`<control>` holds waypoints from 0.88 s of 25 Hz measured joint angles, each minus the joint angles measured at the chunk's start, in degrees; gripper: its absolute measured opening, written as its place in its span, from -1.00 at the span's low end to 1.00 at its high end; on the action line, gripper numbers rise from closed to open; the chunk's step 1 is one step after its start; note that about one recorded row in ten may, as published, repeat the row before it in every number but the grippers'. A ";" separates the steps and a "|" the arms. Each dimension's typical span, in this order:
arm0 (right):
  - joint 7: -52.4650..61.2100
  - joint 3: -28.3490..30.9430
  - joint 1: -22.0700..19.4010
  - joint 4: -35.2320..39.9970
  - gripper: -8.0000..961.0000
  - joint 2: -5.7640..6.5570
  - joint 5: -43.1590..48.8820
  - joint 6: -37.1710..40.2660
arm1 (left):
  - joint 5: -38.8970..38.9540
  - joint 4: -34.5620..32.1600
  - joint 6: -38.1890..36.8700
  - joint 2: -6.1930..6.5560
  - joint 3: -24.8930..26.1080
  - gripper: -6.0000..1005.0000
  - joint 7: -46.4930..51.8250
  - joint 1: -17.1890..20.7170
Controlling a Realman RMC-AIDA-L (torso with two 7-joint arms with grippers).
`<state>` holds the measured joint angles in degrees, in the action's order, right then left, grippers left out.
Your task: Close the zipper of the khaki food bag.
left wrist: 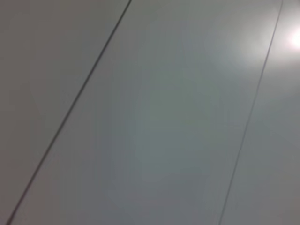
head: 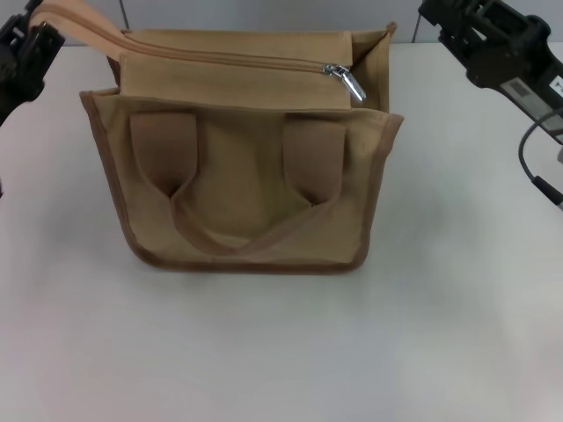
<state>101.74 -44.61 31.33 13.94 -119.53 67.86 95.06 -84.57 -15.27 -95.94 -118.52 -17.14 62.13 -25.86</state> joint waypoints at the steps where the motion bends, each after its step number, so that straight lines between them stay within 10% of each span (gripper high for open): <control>1: 0.00 0.00 0.00 0.00 -0.62 0.00 0.00 0.00 | 0.00 0.00 0.00 0.00 0.00 -0.57 0.00 0.00; 8: -19.19 0.58 -3.08 -0.06 0.01 0.02 -0.02 4.40 | -0.04 -0.55 0.13 0.50 0.16 0.01 -3.96 7.97; 16: -40.54 -0.74 -6.51 0.03 0.10 -0.01 1.06 9.62 | -0.77 -2.41 -5.78 0.99 0.05 0.45 -9.38 18.18; 22: -58.12 -6.86 -6.79 2.03 0.10 0.13 9.17 13.48 | -7.74 -9.71 -18.49 2.73 -11.46 0.56 -12.33 20.55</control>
<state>43.62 -51.47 24.54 15.98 -119.40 77.03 108.54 -92.32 -24.98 -114.42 -115.79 -28.60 49.80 -5.31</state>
